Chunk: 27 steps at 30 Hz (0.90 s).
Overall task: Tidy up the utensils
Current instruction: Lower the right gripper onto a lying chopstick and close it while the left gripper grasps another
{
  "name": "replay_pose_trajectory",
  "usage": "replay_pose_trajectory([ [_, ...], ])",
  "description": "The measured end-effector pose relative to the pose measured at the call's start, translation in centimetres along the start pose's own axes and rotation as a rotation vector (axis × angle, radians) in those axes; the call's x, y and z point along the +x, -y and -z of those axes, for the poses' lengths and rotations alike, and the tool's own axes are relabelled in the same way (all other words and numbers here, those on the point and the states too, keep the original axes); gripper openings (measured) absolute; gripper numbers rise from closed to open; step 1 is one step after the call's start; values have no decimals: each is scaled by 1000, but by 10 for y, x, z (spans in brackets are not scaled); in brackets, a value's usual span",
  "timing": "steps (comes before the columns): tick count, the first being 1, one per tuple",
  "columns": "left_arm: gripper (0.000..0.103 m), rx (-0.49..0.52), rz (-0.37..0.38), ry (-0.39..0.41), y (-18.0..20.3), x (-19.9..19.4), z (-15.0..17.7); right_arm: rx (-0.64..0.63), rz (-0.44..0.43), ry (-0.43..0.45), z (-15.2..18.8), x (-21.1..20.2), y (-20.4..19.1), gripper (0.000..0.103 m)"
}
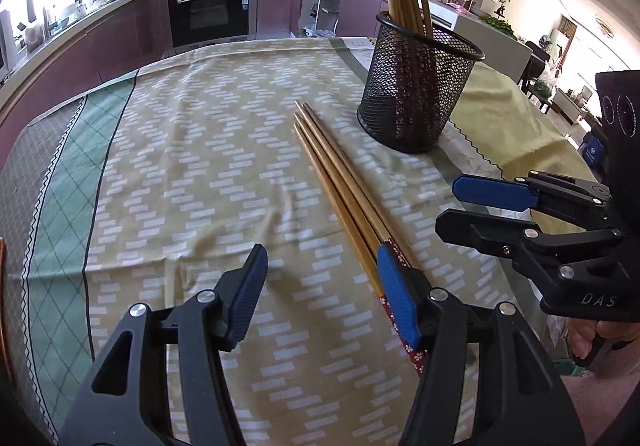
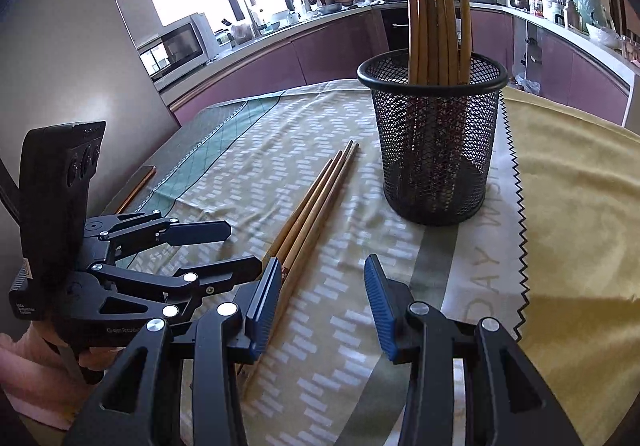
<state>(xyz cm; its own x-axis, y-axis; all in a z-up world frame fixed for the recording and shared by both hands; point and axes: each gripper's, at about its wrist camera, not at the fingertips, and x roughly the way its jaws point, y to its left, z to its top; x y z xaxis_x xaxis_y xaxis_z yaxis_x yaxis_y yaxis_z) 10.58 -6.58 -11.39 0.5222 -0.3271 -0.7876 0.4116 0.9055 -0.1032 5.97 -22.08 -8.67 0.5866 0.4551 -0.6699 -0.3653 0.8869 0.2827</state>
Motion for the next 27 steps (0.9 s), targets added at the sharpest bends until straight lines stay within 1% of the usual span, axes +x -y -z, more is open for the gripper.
replay_pose_trajectory([
  [5,57,4,-7,-4,2,1,0,0,1,-9,3,2,0,41],
  [10,56,8,-30,-7,4,4,-2,2,6,-18,2,5,1,41],
  [20,45,-30,-39,-12,-4,4,-4,-4,16,-36,-3,14,1,41],
  [27,41,-55,-32,-13,-11,3,-5,-35,51,-58,-6,24,-4,39],
])
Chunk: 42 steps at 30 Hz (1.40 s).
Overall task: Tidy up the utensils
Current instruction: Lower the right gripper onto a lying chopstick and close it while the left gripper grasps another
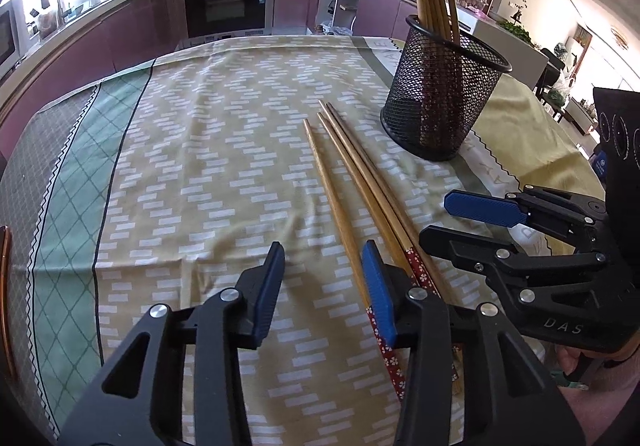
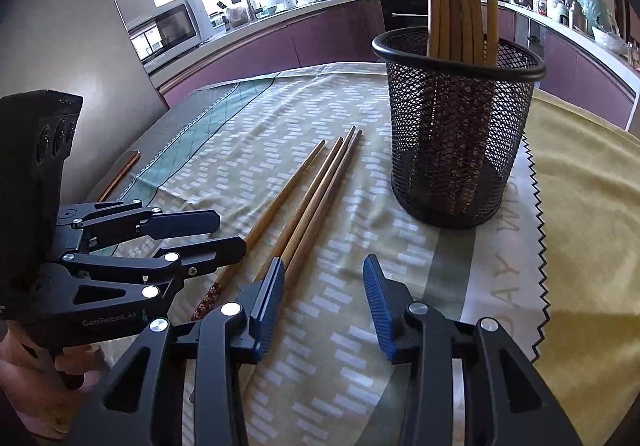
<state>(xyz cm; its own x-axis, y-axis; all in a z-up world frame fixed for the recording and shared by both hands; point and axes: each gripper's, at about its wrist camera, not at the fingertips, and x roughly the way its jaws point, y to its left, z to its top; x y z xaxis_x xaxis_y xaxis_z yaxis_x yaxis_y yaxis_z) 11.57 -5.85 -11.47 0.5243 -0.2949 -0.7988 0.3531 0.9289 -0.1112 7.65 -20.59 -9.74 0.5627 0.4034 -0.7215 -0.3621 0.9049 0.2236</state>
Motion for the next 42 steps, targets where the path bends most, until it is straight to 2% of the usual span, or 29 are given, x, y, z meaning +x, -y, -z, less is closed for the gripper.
replay_pose_trajectory([
  [15,39,-7,7,-1,-3,-1,1,-61,73,-21,-4,2,-11,39],
  [27,39,-1,10,0,-3,2,0,-70,98,-38,-7,5,-17,36],
  [42,35,23,0,-6,-2,12,-14,-72,121,-49,-19,21,-16,23],
])
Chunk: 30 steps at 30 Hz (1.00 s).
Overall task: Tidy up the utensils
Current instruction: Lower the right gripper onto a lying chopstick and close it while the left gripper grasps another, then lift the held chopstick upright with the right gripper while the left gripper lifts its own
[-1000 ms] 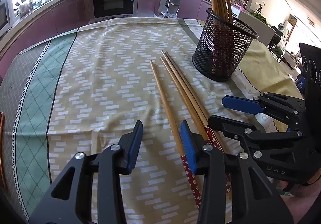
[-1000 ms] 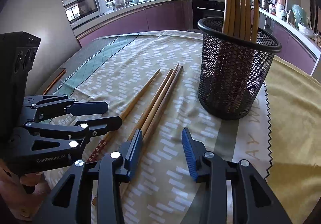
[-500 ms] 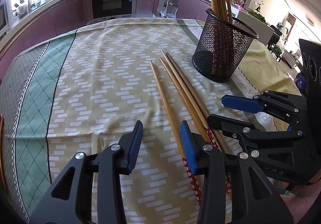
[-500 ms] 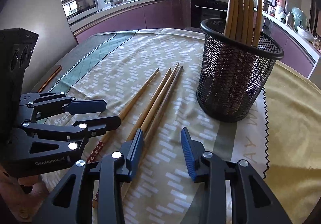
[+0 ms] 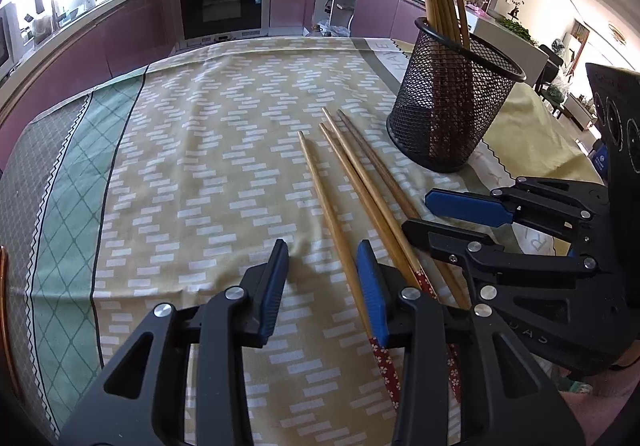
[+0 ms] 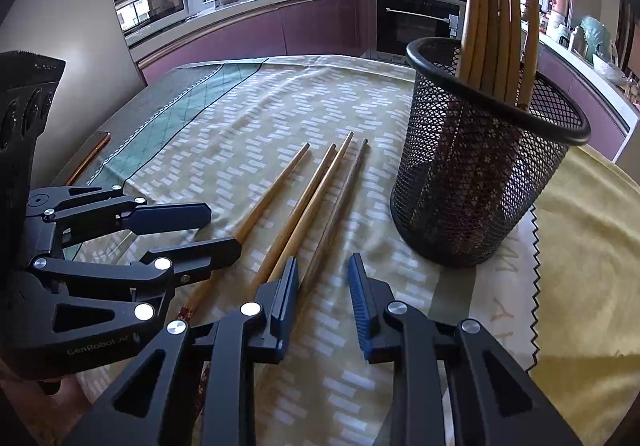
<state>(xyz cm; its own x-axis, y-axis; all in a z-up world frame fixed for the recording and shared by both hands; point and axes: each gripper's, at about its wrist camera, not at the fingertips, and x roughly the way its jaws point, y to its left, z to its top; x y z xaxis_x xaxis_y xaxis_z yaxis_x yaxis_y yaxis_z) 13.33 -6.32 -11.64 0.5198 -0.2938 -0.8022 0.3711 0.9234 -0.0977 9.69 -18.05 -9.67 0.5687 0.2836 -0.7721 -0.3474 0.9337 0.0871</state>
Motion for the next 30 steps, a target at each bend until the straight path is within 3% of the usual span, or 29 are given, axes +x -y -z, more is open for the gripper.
replay_pose_trajectory([
  [9,14,-12,9,-8,0,8,-8,67,-34,18,-6,4,11,9],
  [14,8,-40,19,-3,-1,6,-5,119,-66,31,-1,0,19,6],
  [22,8,-26,65,14,3,-7,2,96,-116,73,6,-20,20,6],
  [30,8,14,81,-5,11,-3,5,46,-143,24,10,-16,15,6],
])
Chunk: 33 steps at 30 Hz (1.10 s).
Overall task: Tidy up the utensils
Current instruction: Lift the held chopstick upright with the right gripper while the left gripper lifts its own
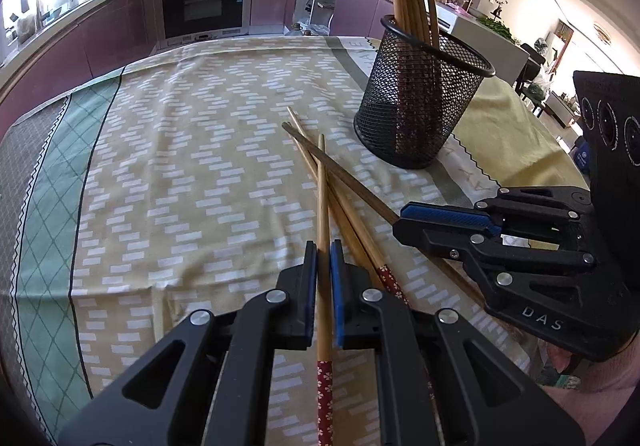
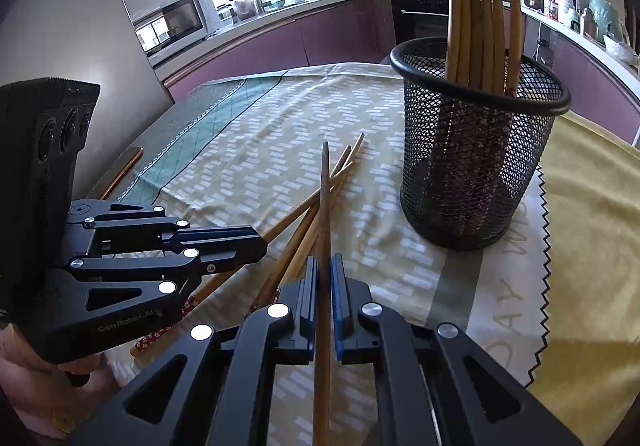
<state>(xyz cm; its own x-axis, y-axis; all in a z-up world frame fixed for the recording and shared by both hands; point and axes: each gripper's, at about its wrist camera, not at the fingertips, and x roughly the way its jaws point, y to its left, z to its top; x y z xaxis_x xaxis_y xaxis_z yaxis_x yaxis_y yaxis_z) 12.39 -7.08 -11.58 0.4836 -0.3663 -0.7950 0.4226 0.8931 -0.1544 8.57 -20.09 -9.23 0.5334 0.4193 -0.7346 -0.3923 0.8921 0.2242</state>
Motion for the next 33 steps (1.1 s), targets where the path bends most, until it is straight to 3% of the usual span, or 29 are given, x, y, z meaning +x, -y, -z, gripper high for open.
replay_pose_trajectory([
  [7,9,17,-3,-19,-2,7,-3,-5,6,-37,-3,9,2,10],
  [10,15,18,10,-26,-2,9,-7,-3,-2,-42,-5,13,1,10],
  [15,16,15,4,-32,0,12,-12,-1,-7,-28,-5,11,1,7],
  [19,7,0,9,-30,1,11,-12,2,-11,5,-5,1,2,6],
  [33,7,26,58,95,8,-44,-24,1,-1,161,-13,-58,8,6],
])
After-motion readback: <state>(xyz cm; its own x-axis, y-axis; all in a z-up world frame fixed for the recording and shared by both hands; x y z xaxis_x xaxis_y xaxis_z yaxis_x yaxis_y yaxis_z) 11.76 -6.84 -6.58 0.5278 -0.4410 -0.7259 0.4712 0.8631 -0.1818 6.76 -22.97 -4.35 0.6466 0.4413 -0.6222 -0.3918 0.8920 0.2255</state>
